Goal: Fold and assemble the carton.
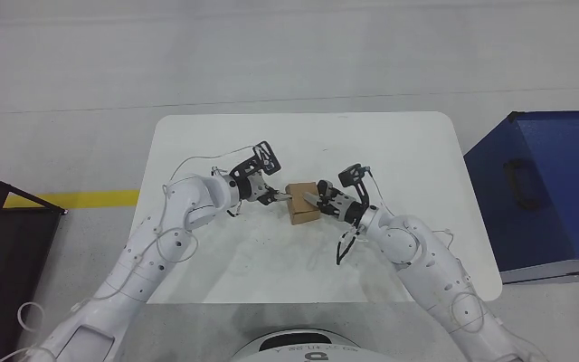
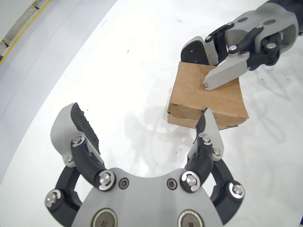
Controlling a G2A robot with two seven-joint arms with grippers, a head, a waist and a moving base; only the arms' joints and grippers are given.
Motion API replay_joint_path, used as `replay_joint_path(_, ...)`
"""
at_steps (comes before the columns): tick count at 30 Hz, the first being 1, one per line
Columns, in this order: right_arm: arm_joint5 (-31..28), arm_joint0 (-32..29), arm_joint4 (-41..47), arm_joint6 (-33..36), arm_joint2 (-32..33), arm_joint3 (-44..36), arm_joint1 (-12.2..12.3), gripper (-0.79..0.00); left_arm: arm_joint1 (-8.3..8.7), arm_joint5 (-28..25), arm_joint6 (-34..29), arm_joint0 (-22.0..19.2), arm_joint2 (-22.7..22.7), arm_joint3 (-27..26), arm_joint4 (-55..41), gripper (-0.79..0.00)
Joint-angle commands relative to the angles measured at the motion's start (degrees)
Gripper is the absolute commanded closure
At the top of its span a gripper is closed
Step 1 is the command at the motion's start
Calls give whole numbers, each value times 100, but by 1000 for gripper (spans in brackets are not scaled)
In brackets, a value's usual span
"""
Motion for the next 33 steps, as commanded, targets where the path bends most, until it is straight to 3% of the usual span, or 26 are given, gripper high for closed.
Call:
replay_joint_path(1, 25, 5, -34, 17, -2, -5, 0, -443, -4, -12, -1, -4, 9, 45, -4, -785)
replay_joint_path(4, 27, 17, -84, 43, -30, -17, -4, -403, -12, -33, 34, -9, 32, 71, 10, -785)
replay_joint_path(15, 65, -33, -187, -33, 16, -194, 1, -468, -4, -90, 266, 20, -81, 140, -26, -785)
replay_joint_path(22, -23, -180, 36, -123, 208, -244, 30, -603, 105, -307, 311, 281, -435, 27, 17, -785)
replay_joint_path(33, 38, -143, 164, 50, 161, -123, 16, -600, 123, -294, 286, 340, -501, -52, -40, -785)
